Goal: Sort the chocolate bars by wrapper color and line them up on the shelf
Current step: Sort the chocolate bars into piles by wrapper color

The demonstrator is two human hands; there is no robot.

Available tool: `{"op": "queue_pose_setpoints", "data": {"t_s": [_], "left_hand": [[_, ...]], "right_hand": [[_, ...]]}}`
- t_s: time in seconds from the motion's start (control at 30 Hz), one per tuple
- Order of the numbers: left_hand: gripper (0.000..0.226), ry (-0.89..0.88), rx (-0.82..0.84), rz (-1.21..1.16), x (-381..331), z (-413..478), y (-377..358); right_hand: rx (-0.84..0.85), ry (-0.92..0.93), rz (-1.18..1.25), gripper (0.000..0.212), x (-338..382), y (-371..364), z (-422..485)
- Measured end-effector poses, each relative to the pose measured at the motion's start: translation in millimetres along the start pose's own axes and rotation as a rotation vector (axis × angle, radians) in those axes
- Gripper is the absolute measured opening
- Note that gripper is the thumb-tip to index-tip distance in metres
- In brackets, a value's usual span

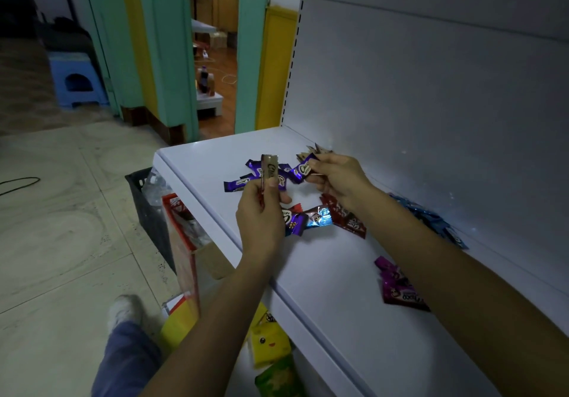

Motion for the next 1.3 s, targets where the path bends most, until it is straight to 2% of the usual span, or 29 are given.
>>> {"op": "queue_pose_setpoints", "data": {"t_s": [0.13,0.23,0.33,0.4,0.5,0.53,0.6,0.67,0.73,0.83,0.9,0.97,1.07,1.17,1.3], "left_hand": [[0.024,-0.001,-0.044,-0.077,0,-1,2],[0.023,-0.025,-0.045,-0.064,0,0,2],[0.022,-0.037,-0.029,-0.054,0,2,1],[0.023,-0.043,-0.034,-0.031,1,3,2],[0.023,-0.048,-0.031,-0.024,1,5,1],[0.023,-0.047,-0.02,-0.019,1,5,0],[0.022,-0.05,0.019,0.014,1,5,-1],[0.021,-0.052,0.071,0.048,1,4,-4],[0.019,-0.035,0.112,0.066,1,3,-6],[0.016,0.009,0.125,0.055,2,2,-7],[0.013,0.005,0.126,0.035,1,1,-6],[0.012,-0.008,0.131,0.041,0,1,-5],[0.009,-0.031,0.123,0.056,1,2,-6],[0.007,-0.036,0.114,0.055,3,4,-6],[0.008,-0.043,0.118,0.063,3,6,-7]], "right_hand": [[0.011,-0.018,-0.242,0.018,-11,-16,23],[0.007,0.072,-0.398,0.007,-11,-31,34],[-0.057,0.192,-0.727,0.015,-8,-37,41],[-0.081,0.227,-0.79,0.021,-7,-36,40],[-0.059,0.284,-0.564,0.019,2,-36,26],[0.002,0.269,-0.426,0.024,6,-37,18],[0.228,0.194,-0.161,0.027,9,-39,2],[0.42,0.184,-0.095,0.018,8,-39,-14],[0.458,0.184,-0.105,0.013,3,-34,-20],[0.276,0.132,0.14,0.006,1,-13,-12],[0.076,0.115,0.266,0.014,-1,12,0],[-0.141,0.116,0.104,0.022,-1,38,14],[-0.367,0.143,-0.336,0.024,3,58,31],[-0.4,0.146,-0.57,0.028,4,61,47],[-0.242,0.063,-0.831,0.024,-15,53,66]]}}
Point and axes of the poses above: each hand's wrist, its own z-axis towards the middle knuckle, its own y-axis out of the back of the hand, x = y × z, the point moved 4 cm from there along z, towards the middle knuckle, and after that the axes turned 13 degrees about x, right-handed, at the moved point
